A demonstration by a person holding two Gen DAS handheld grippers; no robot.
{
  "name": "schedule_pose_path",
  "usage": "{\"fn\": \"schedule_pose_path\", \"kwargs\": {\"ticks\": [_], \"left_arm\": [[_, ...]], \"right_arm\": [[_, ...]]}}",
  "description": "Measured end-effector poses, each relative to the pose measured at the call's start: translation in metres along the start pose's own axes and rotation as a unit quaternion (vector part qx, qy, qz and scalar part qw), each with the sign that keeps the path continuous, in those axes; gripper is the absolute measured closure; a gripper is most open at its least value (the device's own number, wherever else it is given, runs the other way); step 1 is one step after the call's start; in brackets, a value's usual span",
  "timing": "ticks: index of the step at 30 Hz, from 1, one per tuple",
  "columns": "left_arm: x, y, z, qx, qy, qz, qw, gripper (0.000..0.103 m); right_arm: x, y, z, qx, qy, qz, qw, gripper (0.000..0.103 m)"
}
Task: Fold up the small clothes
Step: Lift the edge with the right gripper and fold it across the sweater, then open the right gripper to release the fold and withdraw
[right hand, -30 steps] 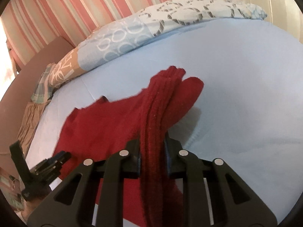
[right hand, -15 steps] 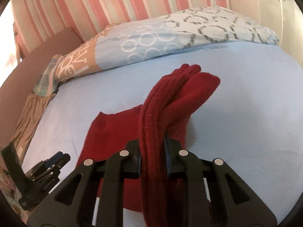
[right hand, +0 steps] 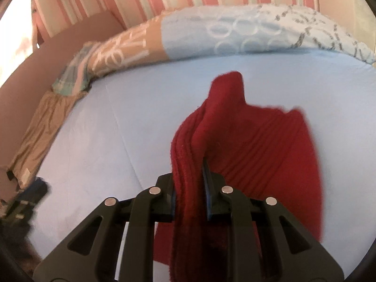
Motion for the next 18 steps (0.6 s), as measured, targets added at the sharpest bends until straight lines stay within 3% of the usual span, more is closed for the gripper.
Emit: {"fn": "schedule_pose_path", "kwargs": {"ticks": [5, 7, 9, 14, 15, 16, 18], "left_arm": [[-0.007, 0.034, -0.013, 0.001, 0.009, 0.020, 0.9998, 0.064], [-0.007, 0.041, -0.017, -0.006, 0.015, 0.024, 0.9996, 0.064], [-0.005, 0.042, -0.020, -0.018, 0.022, 0.023, 0.9993, 0.064], [-0.007, 0.021, -0.011, -0.031, 0.022, 0.011, 0.9992, 0.062], [-0.007, 0.015, -0.008, -0.032, 0.022, 0.009, 0.9992, 0.058], [-0.007, 0.011, -0.006, -0.033, 0.021, 0.007, 0.9992, 0.057], [-0.008, -0.001, -0.001, -0.035, 0.019, 0.004, 0.9992, 0.057]], "right_arm": [[0.022, 0.017, -0.030, -0.058, -0.004, -0.048, 0.997, 0.085], [0.022, 0.022, -0.033, -0.087, -0.011, -0.059, 0.994, 0.075], [0.019, 0.028, -0.033, -0.090, -0.009, -0.042, 0.995, 0.050], [-0.037, 0.027, -0.002, -0.025, -0.044, 0.053, 0.997, 0.033], [-0.053, 0.016, 0.007, -0.018, -0.064, 0.048, 0.997, 0.021], [-0.072, -0.005, 0.017, -0.019, -0.092, 0.017, 0.995, 0.014], [-0.090, -0.046, 0.021, -0.035, -0.116, -0.058, 0.991, 0.009]]}}
Point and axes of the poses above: each gripper's, at about its wrist camera, not at the fingertips, and x roughly the way its jaws point, y to its left, z to its top, the point moved 10 cm from there along x, roughly the way its jaws point, and after that the axes turned 14 degrees about -y, right-handed, at the moved point
